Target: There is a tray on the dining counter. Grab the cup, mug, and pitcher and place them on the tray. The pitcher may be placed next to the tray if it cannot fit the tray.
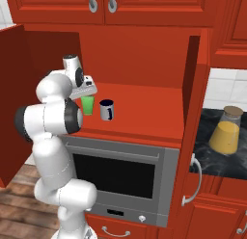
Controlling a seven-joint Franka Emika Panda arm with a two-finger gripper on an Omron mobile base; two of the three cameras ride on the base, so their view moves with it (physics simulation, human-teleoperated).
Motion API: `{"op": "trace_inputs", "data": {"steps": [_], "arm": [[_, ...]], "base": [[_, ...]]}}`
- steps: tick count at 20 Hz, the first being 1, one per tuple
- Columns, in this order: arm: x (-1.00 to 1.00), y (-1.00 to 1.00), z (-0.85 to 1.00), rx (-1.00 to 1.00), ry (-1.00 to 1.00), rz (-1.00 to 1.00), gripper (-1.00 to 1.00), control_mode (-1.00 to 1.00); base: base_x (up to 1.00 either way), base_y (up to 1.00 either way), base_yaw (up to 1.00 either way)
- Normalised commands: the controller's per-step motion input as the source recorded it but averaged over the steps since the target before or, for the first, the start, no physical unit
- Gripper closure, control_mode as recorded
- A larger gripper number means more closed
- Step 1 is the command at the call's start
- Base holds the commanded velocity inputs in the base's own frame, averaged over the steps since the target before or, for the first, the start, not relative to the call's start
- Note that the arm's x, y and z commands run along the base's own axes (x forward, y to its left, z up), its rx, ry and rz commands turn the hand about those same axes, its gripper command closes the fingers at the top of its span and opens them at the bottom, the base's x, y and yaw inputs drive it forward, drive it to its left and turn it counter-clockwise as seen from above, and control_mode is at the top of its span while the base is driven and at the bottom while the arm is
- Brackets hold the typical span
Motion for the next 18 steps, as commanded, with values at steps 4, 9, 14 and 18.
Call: {"op": "trace_inputs", "data": {"steps": [4, 9, 14, 18], "arm": [[-0.08, 0.03, -0.32, 0.00, 0.09, 0.00, 1.00, -1.00], [-0.31, 0.00, -0.23, 0.00, 0.02, -0.02, 1.00, -1.00], [-0.50, -0.02, -0.20, 0.00, 0.00, -0.03, 1.00, -1.00], [-0.54, -0.03, -0.18, 0.00, 0.00, -0.05, 1.00, -1.00]], "base": [[0.00, 0.00, 0.00], [0.00, 0.00, 0.00], [0.00, 0.00, 0.00], [0.00, 0.00, 0.00]]}}
